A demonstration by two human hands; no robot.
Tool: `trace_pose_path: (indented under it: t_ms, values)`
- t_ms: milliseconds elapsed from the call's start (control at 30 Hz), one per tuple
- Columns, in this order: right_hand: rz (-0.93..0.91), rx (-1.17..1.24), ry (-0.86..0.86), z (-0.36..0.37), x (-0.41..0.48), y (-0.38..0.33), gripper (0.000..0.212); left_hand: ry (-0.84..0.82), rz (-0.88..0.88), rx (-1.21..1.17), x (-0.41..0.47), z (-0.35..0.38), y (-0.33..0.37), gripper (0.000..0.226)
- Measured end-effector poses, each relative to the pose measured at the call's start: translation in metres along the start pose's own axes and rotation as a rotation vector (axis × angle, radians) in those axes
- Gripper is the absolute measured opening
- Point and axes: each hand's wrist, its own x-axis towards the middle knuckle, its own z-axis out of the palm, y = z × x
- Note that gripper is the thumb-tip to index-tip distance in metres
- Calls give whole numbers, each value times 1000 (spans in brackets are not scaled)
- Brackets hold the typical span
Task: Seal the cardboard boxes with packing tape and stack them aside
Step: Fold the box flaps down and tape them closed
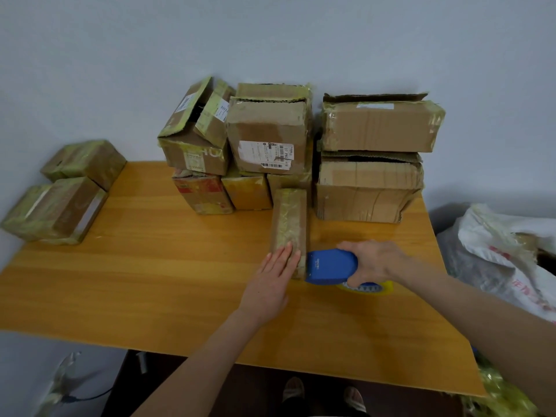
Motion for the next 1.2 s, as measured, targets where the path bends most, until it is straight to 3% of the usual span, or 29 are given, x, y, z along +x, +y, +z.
trace_pose_path:
  t_ms: [233, 367, 433, 500, 633, 767, 833, 900, 1000, 1100, 1200]
  values:
    - [56, 49, -93, -19, 5, -9, 69, 18, 15, 17, 1, 1, 0, 89]
    - [146, 6, -7, -17, -4, -9, 58, 18, 5, 42, -2, -3, 0, 87]
    - [181, 19, 35, -9, -7, 1, 62, 21, -5, 30, -3, -4, 1, 86]
    - [206, 321, 88, -3, -10, 11, 71, 17, -7, 25, -3, -4, 2, 86]
    - [281, 1069, 231, 15, -9, 22, 49, 18, -24, 0, -3, -3, 3, 89]
    - [475, 1418, 140, 48, 2, 24, 64, 6, -30, -8, -1, -3, 6, 89]
    - [527, 1534, 85, 52, 3, 22, 58, 12, -25, -16, 0, -5, 8, 87]
    - [543, 1499, 48, 51, 1, 21, 57, 21, -32, -73, 0, -8, 7, 83]
    - [533, 1214, 63, 43, -5, 22, 66, 165, -114, -246, -4, -10, 1, 74]
    - [395, 733, 208, 27, -13, 15, 72, 342, -315, -484, -15, -15, -6, 63]
    - [218, 616, 338, 11, -16, -29, 64, 390, -442, -597, -15, -16, -4, 56]
